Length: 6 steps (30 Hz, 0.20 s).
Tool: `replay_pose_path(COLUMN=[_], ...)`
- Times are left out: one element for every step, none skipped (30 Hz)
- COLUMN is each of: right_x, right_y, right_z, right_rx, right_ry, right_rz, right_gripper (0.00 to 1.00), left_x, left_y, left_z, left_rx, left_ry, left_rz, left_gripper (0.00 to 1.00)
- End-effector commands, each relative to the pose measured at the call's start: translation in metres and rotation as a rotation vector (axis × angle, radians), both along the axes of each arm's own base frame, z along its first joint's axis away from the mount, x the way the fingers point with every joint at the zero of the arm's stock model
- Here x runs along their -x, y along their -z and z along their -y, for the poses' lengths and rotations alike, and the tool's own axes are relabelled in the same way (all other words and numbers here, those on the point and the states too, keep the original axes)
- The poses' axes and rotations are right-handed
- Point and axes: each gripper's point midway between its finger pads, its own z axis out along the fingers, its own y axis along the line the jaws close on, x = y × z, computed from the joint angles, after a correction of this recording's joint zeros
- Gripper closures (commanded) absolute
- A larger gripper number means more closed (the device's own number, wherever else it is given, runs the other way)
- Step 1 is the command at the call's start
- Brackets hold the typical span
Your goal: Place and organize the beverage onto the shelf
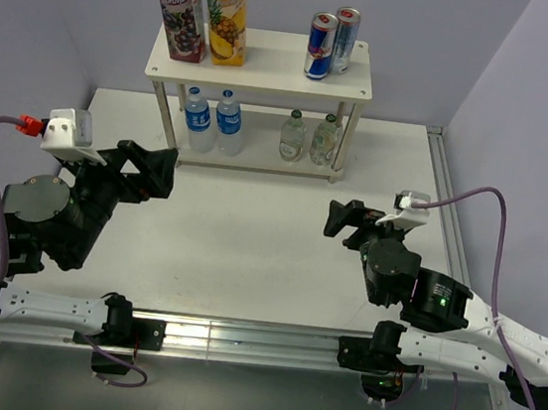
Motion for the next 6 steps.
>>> replay_pose_path(right_x=[-0.0015,-0.0013,-0.0015,-0.0015,-0.0017,-0.0019], right_y=[0.0002,0.0004,0.0,0.0,0.0016,0.0026], right_z=[0.0027,0.0024,0.0026,0.0027,0.0025,0.0019], right_rx=[-0.001,-0.001,-0.002,0.001,0.002,0.003], right_ry=[0.03,0.029,0.03,0.03,0.032,0.032], right_rz=[0.008,0.007,0.008,0.009,0.007,0.006], right_gripper=[0.0,0.0,0.0,0.0,0.0,0.0], left_x=[0.001,0.0009,0.0,-0.0016,-0.0021,-0.0027], left_y=[-0.0074,-0.0068,-0.0068,-0.0037,-0.0023,-0.005], left_z=[-0.0031,-0.0024,-0.0043,-0.0097,-0.0107,-0.008], left_rx=[0.017,0.013,0.008,0.003,0.018,0.017], left_ry=[0.006,0.006,-0.007,-0.045,-0.06,-0.052], left_rz=[0.011,0.011,0.013,0.007,0.002,0.015], left_gripper=[0.01,0.0,0.01,0.01,0.01,0.0])
